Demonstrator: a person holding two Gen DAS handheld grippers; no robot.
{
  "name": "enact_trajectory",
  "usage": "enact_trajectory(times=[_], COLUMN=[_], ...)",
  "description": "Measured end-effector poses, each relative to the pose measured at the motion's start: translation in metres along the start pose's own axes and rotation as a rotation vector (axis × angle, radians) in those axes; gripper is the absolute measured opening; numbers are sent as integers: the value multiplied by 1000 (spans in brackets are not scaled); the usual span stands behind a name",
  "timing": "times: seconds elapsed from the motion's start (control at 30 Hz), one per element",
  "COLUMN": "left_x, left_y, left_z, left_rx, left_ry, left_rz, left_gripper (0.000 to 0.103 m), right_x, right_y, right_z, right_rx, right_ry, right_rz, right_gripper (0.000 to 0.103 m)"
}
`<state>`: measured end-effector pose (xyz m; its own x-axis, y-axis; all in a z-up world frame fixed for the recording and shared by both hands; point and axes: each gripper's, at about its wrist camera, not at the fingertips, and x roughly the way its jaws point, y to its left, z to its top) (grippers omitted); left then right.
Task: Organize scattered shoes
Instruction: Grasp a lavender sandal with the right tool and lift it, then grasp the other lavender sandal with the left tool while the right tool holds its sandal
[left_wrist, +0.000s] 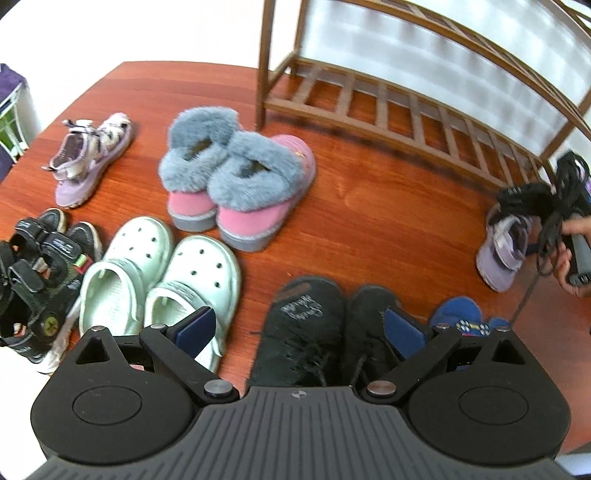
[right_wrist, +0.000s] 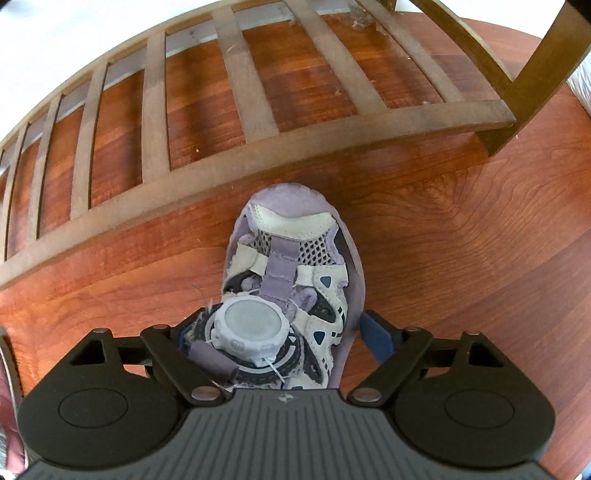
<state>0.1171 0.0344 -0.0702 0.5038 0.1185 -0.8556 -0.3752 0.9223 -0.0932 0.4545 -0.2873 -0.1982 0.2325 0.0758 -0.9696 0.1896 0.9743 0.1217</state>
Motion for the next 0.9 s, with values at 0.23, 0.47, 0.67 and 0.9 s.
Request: enact_trajectory(times=[0.23, 0.47, 0.67, 0.9], left_x=[-5, -10, -9, 3], left_y=[12, 31, 74, 137], left_z=[3, 7, 20, 51], left_rx=[-33, -60, -98, -83], left_ry=[-24, -45, -69, -78], left_rz=[37, 90, 151, 170], left_gripper=[98, 98, 98, 98], right_x=[5, -6, -46, -107], right_y=[-1, -11, -8, 2], right_z=[-14, -34, -53, -83], right_rx=[-46, -101, -177, -185], right_ry=[11, -4, -58, -121], right_rz=[19, 74, 129, 182], right_gripper=[84, 83, 83, 83])
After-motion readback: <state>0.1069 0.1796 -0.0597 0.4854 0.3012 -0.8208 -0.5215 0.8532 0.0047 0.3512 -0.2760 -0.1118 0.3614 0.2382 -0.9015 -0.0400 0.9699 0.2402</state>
